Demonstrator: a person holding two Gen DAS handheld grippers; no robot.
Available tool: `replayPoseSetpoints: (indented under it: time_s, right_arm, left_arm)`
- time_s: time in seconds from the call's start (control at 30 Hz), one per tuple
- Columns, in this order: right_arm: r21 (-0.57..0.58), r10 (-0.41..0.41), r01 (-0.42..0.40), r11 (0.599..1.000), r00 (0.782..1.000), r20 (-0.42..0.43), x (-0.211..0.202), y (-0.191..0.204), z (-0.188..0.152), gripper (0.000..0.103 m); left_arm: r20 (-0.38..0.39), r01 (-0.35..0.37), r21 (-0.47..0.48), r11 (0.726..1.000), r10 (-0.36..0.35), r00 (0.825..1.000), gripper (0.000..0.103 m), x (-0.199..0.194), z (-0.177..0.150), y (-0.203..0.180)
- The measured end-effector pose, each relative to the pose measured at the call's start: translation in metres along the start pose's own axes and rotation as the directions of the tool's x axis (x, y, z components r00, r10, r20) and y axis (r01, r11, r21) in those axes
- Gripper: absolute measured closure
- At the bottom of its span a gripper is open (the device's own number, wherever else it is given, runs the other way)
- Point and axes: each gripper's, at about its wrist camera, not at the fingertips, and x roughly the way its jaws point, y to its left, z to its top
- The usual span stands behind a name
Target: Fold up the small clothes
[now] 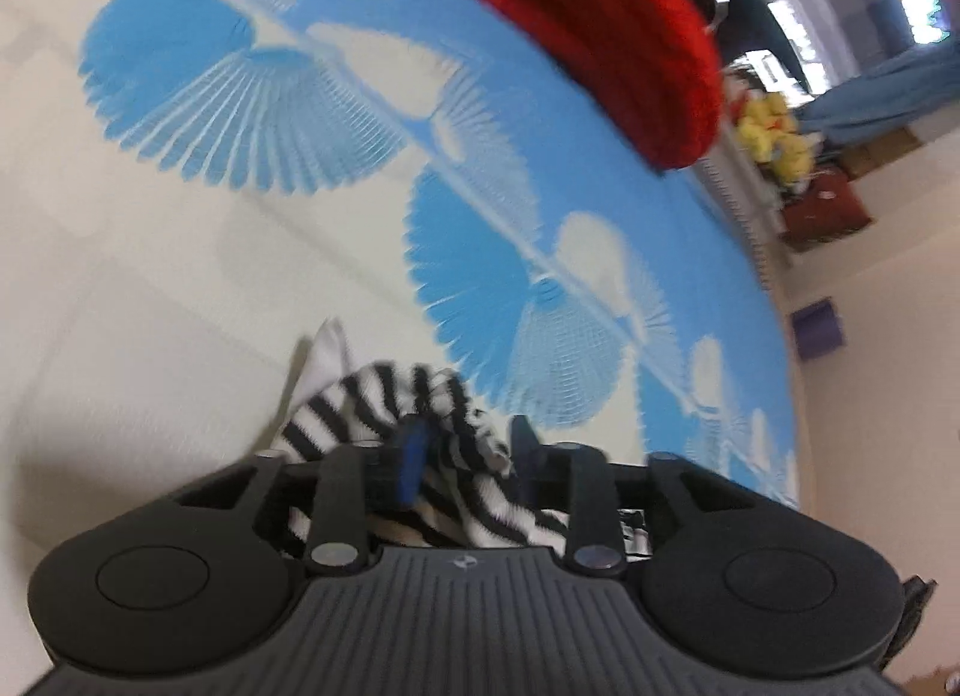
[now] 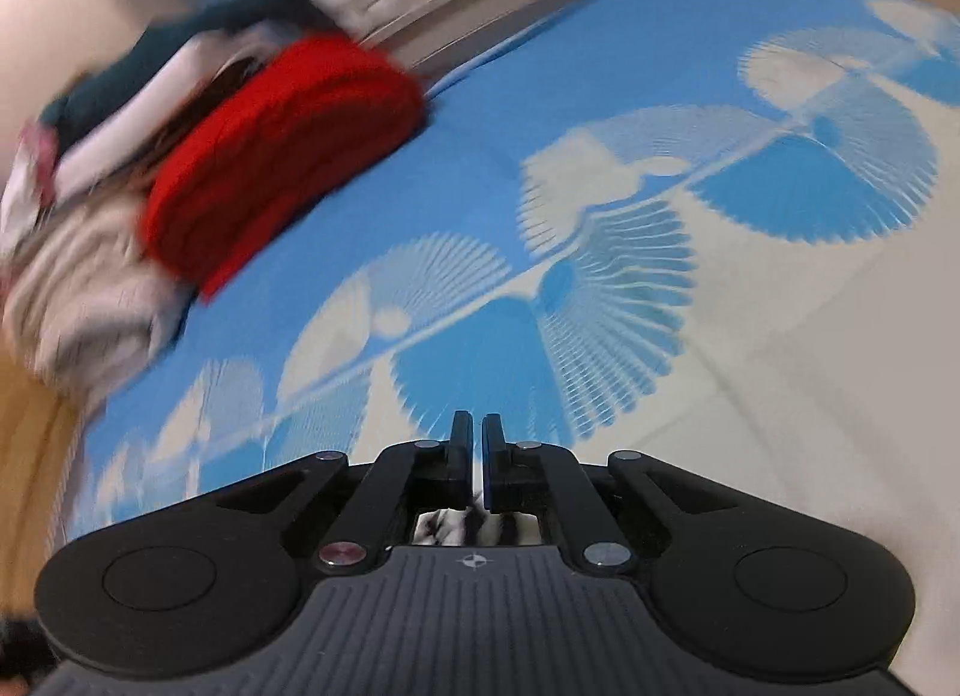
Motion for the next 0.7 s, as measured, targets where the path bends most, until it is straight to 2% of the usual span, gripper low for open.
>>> replayPoseSetpoints:
  time_s: [0.03, 0.07, 0.1, 0.2, 0.27, 0.37, 0.47, 0.53, 0.57, 0.6, 0.7]
  right_arm:
    - [-0.040, 0.008, -0.008, 0.999, 1.000, 0.004, -0.004, 0.005, -0.001, 0.085]
    - [-0.080, 0.022, -0.021, 0.997, 1.000, 0.005, -0.008, 0.009, -0.002, 0.072]
    - [-0.121, 0.033, -0.033, 0.992, 0.999, 0.003, -0.014, 0.013, -0.004, 0.063]
    - [-0.268, 0.053, -0.054, 0.962, 0.999, -0.013, -0.026, 0.024, -0.011, 0.055]
    - [-0.378, 0.031, -0.039, 0.925, 0.999, -0.026, -0.032, 0.029, -0.021, 0.053]
    - [-0.513, -0.026, -0.012, 0.858, 0.997, -0.068, -0.029, 0.032, -0.039, 0.053]
    - [-0.600, -0.093, 0.024, 0.799, 0.992, -0.084, -0.022, 0.035, -0.053, 0.053]
    - [-0.624, -0.132, 0.050, 0.779, 0.988, -0.085, -0.015, 0.037, -0.059, 0.055]
    - [-0.640, -0.150, 0.064, 0.765, 0.985, -0.081, -0.010, 0.038, -0.061, 0.065]
    - [-0.651, -0.163, 0.074, 0.755, 0.983, -0.078, -0.009, 0.041, -0.063, 0.087]
    - [-0.623, -0.157, 0.091, 0.777, 0.986, -0.051, -0.006, 0.045, -0.059, 0.098]
  left_arm:
    - [0.004, 0.008, 0.015, 1.000, -0.008, 1.000, 0.057, -0.004, 0.001, -0.001]
    - [0.003, 0.015, 0.034, 0.999, -0.015, 1.000, 0.055, -0.008, 0.001, -0.001]
    - [-0.002, 0.021, 0.055, 0.998, -0.021, 1.000, 0.054, -0.011, 0.001, -0.001]
    - [0.001, -0.013, 0.135, 0.991, 0.013, 1.000, 0.048, -0.022, 0.000, -0.003]
    - [0.019, -0.082, 0.196, 0.977, 0.080, 0.997, 0.036, -0.028, -0.003, -0.003]
    - [0.016, -0.184, 0.275, 0.944, 0.187, 0.982, 0.035, -0.020, -0.006, 0.002]
    - [-0.010, -0.210, 0.315, 0.925, 0.224, 0.974, 0.035, -0.009, -0.011, 0.003]
    - [-0.009, -0.200, 0.329, 0.923, 0.215, 0.977, 0.035, -0.005, -0.013, 0.002]
    - [-0.006, -0.197, 0.334, 0.922, 0.211, 0.977, 0.035, -0.002, -0.014, 0.000]
    - [-0.001, -0.197, 0.339, 0.920, 0.209, 0.978, 0.035, 0.001, -0.014, -0.001]
    - [0.003, -0.198, 0.348, 0.916, 0.210, 0.978, 0.047, 0.011, -0.014, -0.002]
